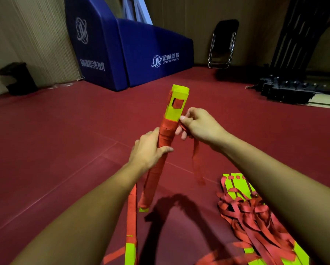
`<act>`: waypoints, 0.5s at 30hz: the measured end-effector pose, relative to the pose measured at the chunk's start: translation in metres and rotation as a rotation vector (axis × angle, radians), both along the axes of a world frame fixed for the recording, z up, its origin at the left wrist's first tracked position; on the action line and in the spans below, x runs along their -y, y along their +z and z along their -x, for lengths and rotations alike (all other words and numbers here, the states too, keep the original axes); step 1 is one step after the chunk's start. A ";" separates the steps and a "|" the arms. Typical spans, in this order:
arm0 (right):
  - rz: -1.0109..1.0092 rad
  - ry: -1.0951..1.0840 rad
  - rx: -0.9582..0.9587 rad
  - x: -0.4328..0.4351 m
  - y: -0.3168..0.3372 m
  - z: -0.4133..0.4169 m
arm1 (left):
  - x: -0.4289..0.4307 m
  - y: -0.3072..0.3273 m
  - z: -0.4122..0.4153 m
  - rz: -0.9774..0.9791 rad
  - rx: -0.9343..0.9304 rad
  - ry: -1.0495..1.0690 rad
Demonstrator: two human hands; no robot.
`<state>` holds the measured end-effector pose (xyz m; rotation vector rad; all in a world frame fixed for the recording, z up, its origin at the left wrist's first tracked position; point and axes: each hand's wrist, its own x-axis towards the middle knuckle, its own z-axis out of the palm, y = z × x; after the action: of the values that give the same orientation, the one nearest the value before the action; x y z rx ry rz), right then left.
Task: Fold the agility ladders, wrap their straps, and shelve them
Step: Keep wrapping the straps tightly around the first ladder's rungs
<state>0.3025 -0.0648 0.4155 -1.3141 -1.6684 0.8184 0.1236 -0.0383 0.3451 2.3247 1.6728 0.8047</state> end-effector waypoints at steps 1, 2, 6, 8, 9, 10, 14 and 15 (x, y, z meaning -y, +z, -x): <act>-0.014 0.003 0.011 0.000 -0.001 0.001 | 0.000 0.000 0.001 0.002 0.011 -0.003; -0.026 -0.003 0.021 -0.002 -0.003 0.003 | 0.001 0.001 0.000 -0.005 0.011 0.000; -0.060 -0.094 0.033 -0.005 -0.004 0.006 | 0.010 0.007 -0.008 -0.065 -0.085 0.057; -0.068 -0.133 0.043 -0.002 -0.004 0.009 | 0.018 0.010 -0.013 -0.092 -0.166 0.099; -0.074 -0.162 0.063 -0.001 -0.005 0.010 | 0.022 0.012 -0.016 -0.104 -0.200 0.118; -0.087 -0.214 0.093 -0.001 -0.006 0.011 | 0.025 0.012 -0.018 -0.116 -0.226 0.126; -0.140 -0.306 0.143 -0.008 -0.008 0.010 | 0.020 0.014 -0.019 0.047 -0.064 -0.033; -0.147 -0.276 0.158 -0.009 -0.007 0.009 | 0.017 0.015 -0.018 0.170 0.070 -0.100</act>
<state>0.2931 -0.0562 0.4080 -1.4938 -1.5870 0.4313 0.1420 -0.0549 0.3599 2.2184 1.5193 0.6880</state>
